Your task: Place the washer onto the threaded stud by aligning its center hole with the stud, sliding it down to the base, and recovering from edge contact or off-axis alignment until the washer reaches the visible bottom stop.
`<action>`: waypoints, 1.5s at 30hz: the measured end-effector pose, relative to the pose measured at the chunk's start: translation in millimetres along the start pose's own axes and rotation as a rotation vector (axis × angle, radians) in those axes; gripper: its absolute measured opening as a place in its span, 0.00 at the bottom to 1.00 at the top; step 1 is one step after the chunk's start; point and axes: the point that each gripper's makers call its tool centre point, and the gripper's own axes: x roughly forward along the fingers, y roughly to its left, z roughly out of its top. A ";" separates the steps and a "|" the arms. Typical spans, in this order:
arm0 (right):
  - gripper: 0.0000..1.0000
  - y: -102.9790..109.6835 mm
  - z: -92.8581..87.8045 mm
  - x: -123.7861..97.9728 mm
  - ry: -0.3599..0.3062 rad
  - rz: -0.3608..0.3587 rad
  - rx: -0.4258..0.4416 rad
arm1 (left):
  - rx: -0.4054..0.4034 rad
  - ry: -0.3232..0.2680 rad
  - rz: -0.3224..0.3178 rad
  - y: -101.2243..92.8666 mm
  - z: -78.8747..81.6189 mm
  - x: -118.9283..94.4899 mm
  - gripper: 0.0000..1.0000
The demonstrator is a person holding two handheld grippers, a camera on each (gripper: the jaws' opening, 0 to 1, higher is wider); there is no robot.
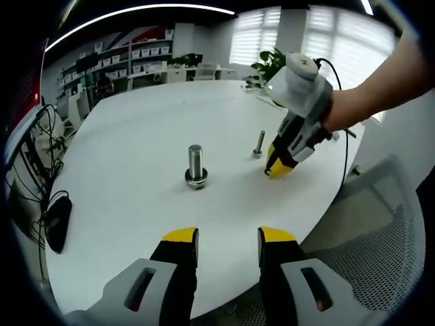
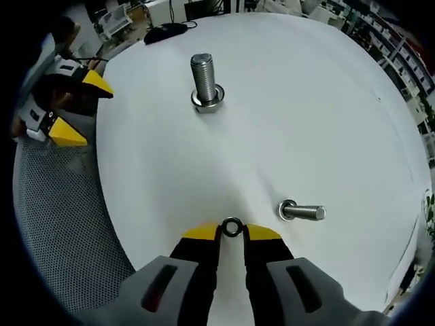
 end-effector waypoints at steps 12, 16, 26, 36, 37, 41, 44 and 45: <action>0.14 -2.3 1.9 2.3 0.259 0.020 -0.029 | 0.002 0.003 0.001 0.5 -0.2 0.2 0.33; 0.14 -1.9 0.0 1.8 0.275 0.011 -0.024 | 0.003 0.003 0.004 1.1 -0.4 0.2 0.33; 0.14 -0.5 -1.3 -0.1 0.119 -0.041 0.031 | 0.002 -0.003 0.010 2.0 0.6 -0.5 0.32; 0.14 -0.5 -1.6 -0.6 0.048 -0.039 0.072 | 0.002 -0.007 0.011 2.3 0.8 -1.7 0.32; 0.14 0.3 -2.8 -0.8 0.046 -0.034 0.083 | 0.002 -0.007 0.011 2.1 0.6 -1.5 0.32; 0.14 2.1 -7.2 -3.4 0.045 -0.032 0.090 | 0.001 -0.006 0.014 2.6 0.3 -1.8 0.32; 0.14 1.2 -7.8 -8.4 0.028 -0.032 0.108 | 0.000 -0.006 0.015 2.8 0.0 -1.7 0.32; 0.14 0.7 -7.7 -10.5 0.022 -0.033 0.115 | 0.001 -0.005 0.013 2.3 -0.1 -1.5 0.32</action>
